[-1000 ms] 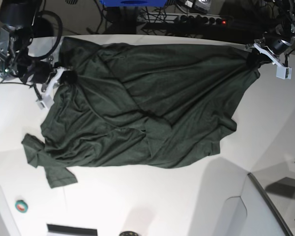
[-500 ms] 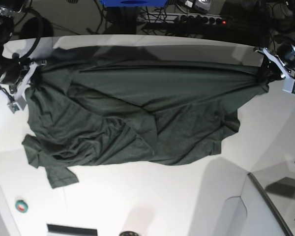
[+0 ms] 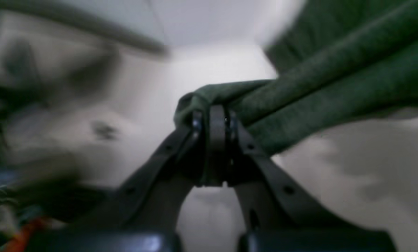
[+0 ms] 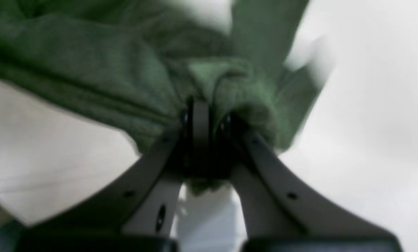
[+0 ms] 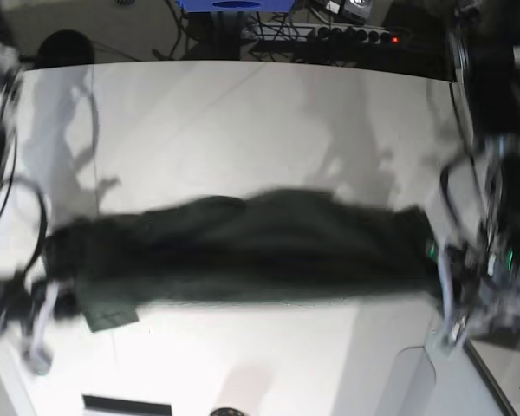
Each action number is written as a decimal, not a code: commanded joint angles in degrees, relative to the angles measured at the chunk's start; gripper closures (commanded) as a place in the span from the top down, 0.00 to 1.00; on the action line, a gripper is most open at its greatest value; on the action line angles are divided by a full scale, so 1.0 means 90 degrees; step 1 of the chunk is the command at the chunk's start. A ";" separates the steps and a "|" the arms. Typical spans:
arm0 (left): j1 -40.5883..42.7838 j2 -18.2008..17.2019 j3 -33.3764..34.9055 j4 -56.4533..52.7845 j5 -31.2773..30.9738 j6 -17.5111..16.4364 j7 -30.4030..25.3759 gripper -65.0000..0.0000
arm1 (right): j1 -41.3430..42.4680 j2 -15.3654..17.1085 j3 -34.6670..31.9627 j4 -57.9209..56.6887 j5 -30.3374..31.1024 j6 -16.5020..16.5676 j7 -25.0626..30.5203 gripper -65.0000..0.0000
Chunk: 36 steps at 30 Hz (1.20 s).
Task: Layout the t-shirt on the table in an organized manner, then fold the t-shirt properly
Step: 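Lift the shirt with both grippers and swing it to lay flat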
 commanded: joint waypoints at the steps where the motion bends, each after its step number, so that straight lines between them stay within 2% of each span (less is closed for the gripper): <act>1: -0.0638 -0.0095 0.0215 -0.0177 0.0233 0.0069 -0.0001 0.00 | 0.0636 0.0241 -0.0133 -0.0072 0.0011 -0.0040 0.0310 0.01; 3: -0.1741 -0.0007 0.0732 -0.0822 0.0506 0.0069 0.0018 0.00 | 0.1466 0.0407 -0.0455 -0.0385 0.0011 -0.0040 0.0564 0.01; 8: -0.3832 0.0481 0.1260 -0.1594 0.1053 0.0069 0.0028 0.00 | 0.3176 0.0739 -0.0631 -0.0453 0.0011 -0.0040 0.0583 0.01; 10: -0.4369 0.0676 0.1338 -0.1662 0.1239 0.0069 0.0028 0.00 | 0.3742 0.0847 -0.0631 -0.0443 -0.0116 -0.0040 0.0564 0.01; 13: -0.4896 0.0842 0.1309 -0.1652 0.1483 0.0069 0.0028 0.00 | 0.4465 0.0847 -0.0631 -0.0433 -0.0732 -0.0040 0.0339 0.01; 16: -0.4906 0.0891 0.1279 -0.1330 0.1561 0.0069 0.0321 0.00 | 0.4504 0.0895 -0.0602 0.0055 -0.0937 -0.0040 -0.0052 0.01; 19: -0.4154 0.0667 0.1299 -0.0587 0.1551 0.0069 0.0653 0.00 | 0.3576 0.1022 -0.0582 0.1012 -0.0927 -0.0040 -0.0472 0.01; 23: -0.2620 0.0217 0.1319 0.0575 0.1571 0.0069 0.0663 0.00 | 0.1749 0.0983 -0.0563 0.2057 -0.0927 -0.0040 -0.0560 0.01; 25: -0.1800 0.0061 0.1270 0.0985 0.1571 0.0069 0.0663 0.00 | 0.0812 0.0778 -0.0436 0.2429 -0.0937 -0.0040 -0.0560 0.01; 28: -0.0471 -0.0154 0.1143 0.1444 0.1512 0.0069 0.0663 0.00 | -0.0712 0.0270 0.0356 0.2839 -0.0956 -0.0040 -0.0530 0.01; 31: 0.0535 -0.0105 0.0801 0.1571 0.1512 0.0069 0.0585 0.00 | -0.1708 -0.0042 0.0717 0.2888 -0.0956 -0.0040 -0.0384 0.01; 36: 0.2058 -0.0046 0.0029 0.1522 0.1512 0.0069 -0.0128 0.00 | -0.3193 -0.0355 0.0795 0.2917 -0.0927 -0.0040 0.0085 0.01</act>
